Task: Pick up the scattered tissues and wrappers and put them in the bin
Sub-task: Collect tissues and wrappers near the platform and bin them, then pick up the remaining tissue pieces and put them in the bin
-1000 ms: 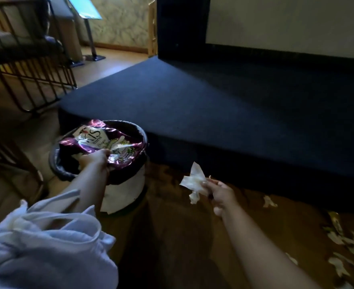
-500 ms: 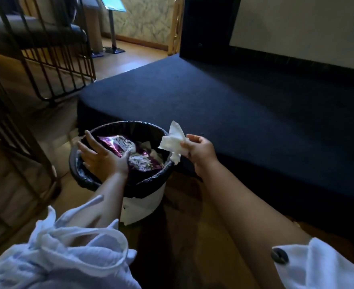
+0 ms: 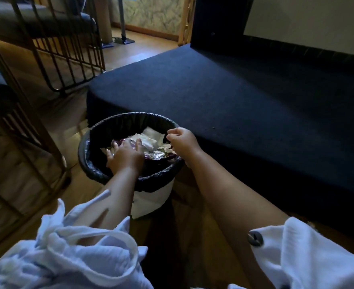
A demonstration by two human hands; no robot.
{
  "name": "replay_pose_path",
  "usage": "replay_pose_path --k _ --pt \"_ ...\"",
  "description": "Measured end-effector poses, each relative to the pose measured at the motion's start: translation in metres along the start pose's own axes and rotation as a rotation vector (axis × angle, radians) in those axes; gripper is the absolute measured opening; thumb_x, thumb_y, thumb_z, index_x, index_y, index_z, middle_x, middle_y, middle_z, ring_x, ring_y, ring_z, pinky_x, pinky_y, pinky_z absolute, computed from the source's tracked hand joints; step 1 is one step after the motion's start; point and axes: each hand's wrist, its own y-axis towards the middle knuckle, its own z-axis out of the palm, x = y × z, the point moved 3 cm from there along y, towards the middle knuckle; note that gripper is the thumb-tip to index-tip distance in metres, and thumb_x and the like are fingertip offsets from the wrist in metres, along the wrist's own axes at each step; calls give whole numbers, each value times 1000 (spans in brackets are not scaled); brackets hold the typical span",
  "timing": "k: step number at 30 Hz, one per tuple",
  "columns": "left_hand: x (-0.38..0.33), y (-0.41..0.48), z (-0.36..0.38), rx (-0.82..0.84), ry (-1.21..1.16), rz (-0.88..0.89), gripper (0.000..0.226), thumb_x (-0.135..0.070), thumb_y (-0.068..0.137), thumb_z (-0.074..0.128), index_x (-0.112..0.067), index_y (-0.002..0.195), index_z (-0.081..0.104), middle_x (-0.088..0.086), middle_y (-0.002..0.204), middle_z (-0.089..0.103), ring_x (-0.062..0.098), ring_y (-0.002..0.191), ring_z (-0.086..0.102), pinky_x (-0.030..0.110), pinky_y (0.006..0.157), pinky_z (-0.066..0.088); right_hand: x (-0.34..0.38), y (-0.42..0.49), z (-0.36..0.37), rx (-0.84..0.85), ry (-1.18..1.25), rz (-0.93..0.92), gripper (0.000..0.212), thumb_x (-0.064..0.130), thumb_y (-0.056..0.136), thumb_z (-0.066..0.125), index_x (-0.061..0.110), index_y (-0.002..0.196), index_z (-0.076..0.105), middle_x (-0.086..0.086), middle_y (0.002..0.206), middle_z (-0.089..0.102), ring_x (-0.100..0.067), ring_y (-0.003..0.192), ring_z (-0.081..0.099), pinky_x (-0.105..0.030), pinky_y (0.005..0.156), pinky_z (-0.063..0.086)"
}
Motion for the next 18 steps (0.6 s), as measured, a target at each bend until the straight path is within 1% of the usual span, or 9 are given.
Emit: replay_pose_path --k 1,3,4,5,8,11,13,15,18 --pt "-5 -4 0 4 0 4 50 -39 97 30 -6 130 48 23 139 46 33 139 27 42 117 11 -5 -6 -7 -27 24 -11 30 9 87 52 3 115 60 -11 97 62 -16 72 55 -29 65 47" --pt "-16 -13 1 3 8 38 51 -42 97 32 -6 131 46 23 140 43 33 141 24 43 118 12 -17 -20 -20 -66 50 -49 28 10 87 52 7 113 61 -12 106 65 -20 85 61 -35 79 52" --pt "-22 -19 3 -6 12 72 52 -43 96 33 -6 131 46 21 141 44 32 141 24 43 118 11 -23 -29 -28 -87 70 -67 26 10 87 52 8 111 61 -11 107 66 -21 91 62 -37 84 52" --pt "-28 -26 4 -15 17 110 52 -43 96 34 -6 130 46 20 140 44 31 140 26 42 118 11 -29 -38 -37 -108 90 -71 23 10 88 51 9 109 61 -9 105 66 -20 95 62 -37 87 52" --pt "-50 -53 15 -6 47 223 49 -41 96 35 -7 129 46 19 141 44 29 139 28 41 116 8 -53 -69 -65 -150 132 -67 23 13 90 52 13 111 61 -4 107 64 -17 99 61 -37 90 53" --pt "-80 -91 31 42 26 369 49 -45 95 35 -11 127 48 14 138 48 29 137 31 41 116 16 -83 -108 -98 -184 104 -52 25 14 91 53 14 115 59 -2 108 62 -16 102 60 -34 89 53" --pt "-103 -126 45 115 -30 459 50 -45 95 36 -10 130 47 11 138 49 26 138 31 38 116 20 -108 -141 -123 -229 92 -37 24 12 92 53 13 115 59 0 106 61 -15 100 60 -32 87 53" --pt "-124 -169 62 238 -80 535 52 -45 95 37 -10 132 46 10 140 48 25 142 26 37 115 22 -142 -176 -149 -281 77 2 23 12 91 53 15 113 59 1 105 61 -13 98 60 -30 84 53" --pt "-145 -248 93 538 -24 635 55 -49 94 37 -13 135 42 11 145 42 24 143 22 38 113 27 -203 -236 -189 -371 110 122 18 11 91 54 19 106 60 0 103 62 -11 93 60 -29 82 51"
